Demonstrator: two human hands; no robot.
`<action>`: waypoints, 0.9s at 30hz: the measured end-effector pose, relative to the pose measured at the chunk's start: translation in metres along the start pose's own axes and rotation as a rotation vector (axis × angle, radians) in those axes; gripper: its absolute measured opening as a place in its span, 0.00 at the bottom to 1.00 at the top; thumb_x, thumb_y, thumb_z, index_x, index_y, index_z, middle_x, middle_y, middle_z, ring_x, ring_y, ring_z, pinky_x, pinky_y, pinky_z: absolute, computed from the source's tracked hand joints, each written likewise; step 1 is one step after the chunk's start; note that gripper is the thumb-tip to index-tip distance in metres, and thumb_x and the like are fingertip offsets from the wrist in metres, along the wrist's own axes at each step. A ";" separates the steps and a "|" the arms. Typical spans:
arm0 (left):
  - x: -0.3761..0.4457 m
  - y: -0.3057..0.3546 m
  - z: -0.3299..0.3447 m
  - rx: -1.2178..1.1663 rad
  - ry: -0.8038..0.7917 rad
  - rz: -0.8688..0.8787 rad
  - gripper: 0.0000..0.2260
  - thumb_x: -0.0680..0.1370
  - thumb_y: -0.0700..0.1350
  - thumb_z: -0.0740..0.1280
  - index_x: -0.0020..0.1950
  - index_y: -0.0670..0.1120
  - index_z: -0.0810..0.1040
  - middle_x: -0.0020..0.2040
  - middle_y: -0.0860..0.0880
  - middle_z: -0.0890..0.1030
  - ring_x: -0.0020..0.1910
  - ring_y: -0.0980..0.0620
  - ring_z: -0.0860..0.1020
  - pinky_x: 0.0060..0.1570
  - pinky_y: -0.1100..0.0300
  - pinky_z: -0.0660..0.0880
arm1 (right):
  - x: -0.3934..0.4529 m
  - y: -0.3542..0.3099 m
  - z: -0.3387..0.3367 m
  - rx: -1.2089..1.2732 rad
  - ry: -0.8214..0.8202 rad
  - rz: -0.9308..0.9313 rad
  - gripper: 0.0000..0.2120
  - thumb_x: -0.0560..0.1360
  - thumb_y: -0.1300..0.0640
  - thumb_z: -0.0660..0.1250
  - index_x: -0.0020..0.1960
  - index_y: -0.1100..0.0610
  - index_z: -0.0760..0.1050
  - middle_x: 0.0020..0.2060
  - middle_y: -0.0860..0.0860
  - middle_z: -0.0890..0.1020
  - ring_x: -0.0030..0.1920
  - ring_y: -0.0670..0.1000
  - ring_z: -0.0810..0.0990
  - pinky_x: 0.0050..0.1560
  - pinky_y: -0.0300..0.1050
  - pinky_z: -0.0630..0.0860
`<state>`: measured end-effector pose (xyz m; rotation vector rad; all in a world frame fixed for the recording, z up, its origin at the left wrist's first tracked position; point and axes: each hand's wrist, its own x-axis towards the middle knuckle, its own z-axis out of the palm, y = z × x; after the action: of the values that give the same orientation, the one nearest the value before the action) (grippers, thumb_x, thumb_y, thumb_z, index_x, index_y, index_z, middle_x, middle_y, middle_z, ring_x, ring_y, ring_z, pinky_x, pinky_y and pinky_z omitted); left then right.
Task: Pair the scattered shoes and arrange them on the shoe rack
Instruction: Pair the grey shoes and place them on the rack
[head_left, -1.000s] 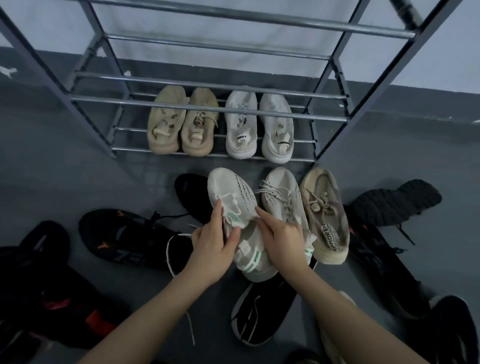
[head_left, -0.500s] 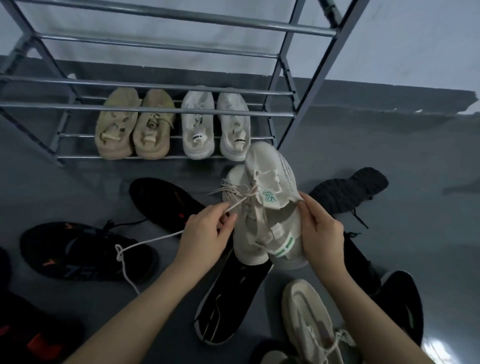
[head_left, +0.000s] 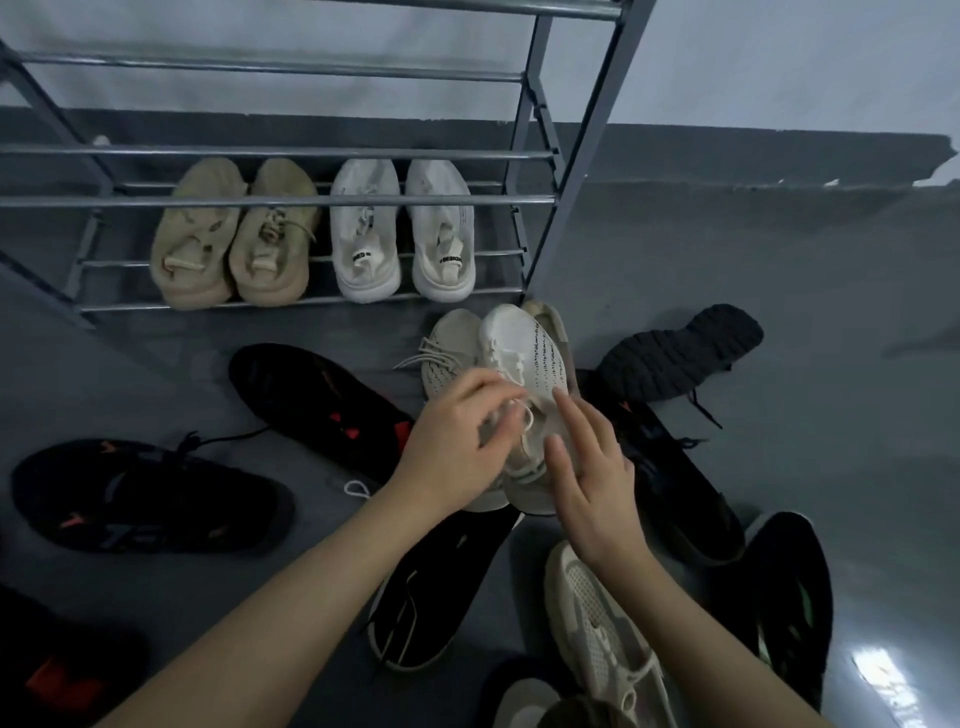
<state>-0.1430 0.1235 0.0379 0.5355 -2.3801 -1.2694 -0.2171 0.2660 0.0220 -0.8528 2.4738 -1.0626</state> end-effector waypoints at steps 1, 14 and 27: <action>-0.003 -0.008 -0.002 0.026 0.039 -0.054 0.13 0.77 0.45 0.62 0.58 0.42 0.79 0.54 0.47 0.77 0.55 0.51 0.76 0.58 0.59 0.71 | -0.001 0.000 0.000 -0.042 -0.012 0.005 0.28 0.73 0.32 0.47 0.71 0.36 0.57 0.72 0.44 0.63 0.71 0.47 0.62 0.69 0.57 0.60; -0.024 -0.057 0.008 0.247 -0.089 -0.362 0.20 0.81 0.50 0.53 0.73 0.48 0.62 0.64 0.45 0.75 0.63 0.44 0.72 0.65 0.49 0.62 | 0.010 0.017 0.012 -0.214 -0.007 0.073 0.28 0.72 0.41 0.64 0.69 0.35 0.60 0.69 0.53 0.66 0.68 0.54 0.67 0.65 0.56 0.63; -0.037 -0.050 0.021 0.123 -0.085 -0.350 0.20 0.81 0.50 0.56 0.73 0.50 0.61 0.72 0.48 0.68 0.70 0.48 0.67 0.68 0.45 0.62 | -0.017 0.027 0.004 -0.392 -0.118 -0.095 0.28 0.75 0.32 0.47 0.73 0.36 0.52 0.77 0.51 0.50 0.75 0.59 0.53 0.68 0.61 0.62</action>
<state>-0.1143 0.1309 -0.0211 0.9902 -2.5243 -1.3123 -0.2126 0.2896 0.0004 -1.1183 2.6006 -0.5374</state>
